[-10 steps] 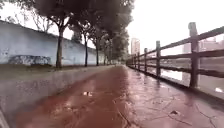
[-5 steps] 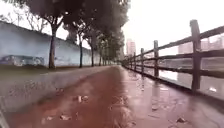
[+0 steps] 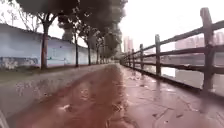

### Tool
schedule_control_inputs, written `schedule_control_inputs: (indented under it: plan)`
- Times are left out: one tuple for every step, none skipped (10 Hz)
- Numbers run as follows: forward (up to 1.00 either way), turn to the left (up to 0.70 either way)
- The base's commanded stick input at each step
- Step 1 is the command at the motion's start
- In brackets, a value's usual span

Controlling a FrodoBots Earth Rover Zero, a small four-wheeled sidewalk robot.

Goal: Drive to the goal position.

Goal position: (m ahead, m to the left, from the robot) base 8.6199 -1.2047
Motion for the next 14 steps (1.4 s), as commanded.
schedule_control_inputs:
  plan:
    - [1.0,0.0]
    - [1.0,0.0]
    - [1.0,0.0]
    - [1.0,0.09]
    - [1.0,0.22]
    - [1.0,0.34]
    - [1.0,0.26]
    - [1.0,0.01]
    - [1.0,0.0]
    - [1.0,0.0]
    - [1.0,0.0]
    - [1.0,0.0]
    - [1.0,0.0]
    - [1.0,0.0]
